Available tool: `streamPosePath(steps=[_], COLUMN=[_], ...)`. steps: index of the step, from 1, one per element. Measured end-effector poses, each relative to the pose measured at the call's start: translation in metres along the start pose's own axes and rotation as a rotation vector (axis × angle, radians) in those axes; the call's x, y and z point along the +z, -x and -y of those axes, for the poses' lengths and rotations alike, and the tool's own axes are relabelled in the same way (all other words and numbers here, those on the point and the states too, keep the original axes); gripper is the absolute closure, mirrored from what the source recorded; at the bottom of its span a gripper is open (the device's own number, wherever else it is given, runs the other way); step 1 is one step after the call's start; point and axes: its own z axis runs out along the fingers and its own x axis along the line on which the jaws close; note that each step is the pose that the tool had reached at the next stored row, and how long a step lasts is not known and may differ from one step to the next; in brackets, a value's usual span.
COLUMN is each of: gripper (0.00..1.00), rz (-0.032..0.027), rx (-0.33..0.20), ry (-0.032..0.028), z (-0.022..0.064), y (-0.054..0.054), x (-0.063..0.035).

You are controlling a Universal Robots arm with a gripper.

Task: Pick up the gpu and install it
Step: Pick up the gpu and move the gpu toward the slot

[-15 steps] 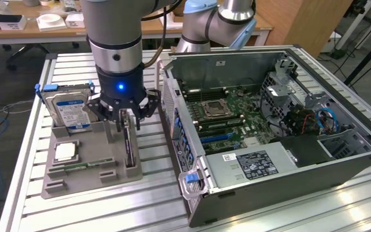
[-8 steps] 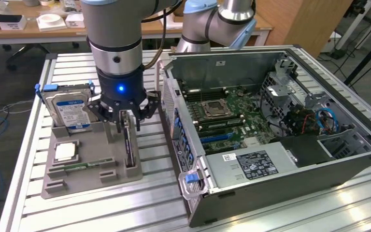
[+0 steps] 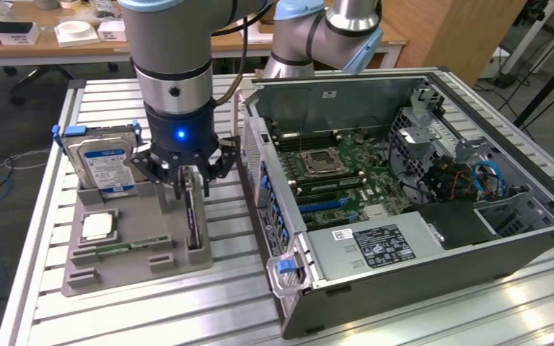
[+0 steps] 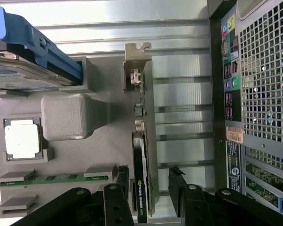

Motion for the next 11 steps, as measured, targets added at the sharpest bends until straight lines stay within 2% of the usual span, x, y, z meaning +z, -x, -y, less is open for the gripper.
streamPosePath(steps=[11], gripper=[0.53], rz=[0.0000], rx=[0.000], ry=[0.0000], z=[0.0002], y=[0.0000], x=[0.0046])
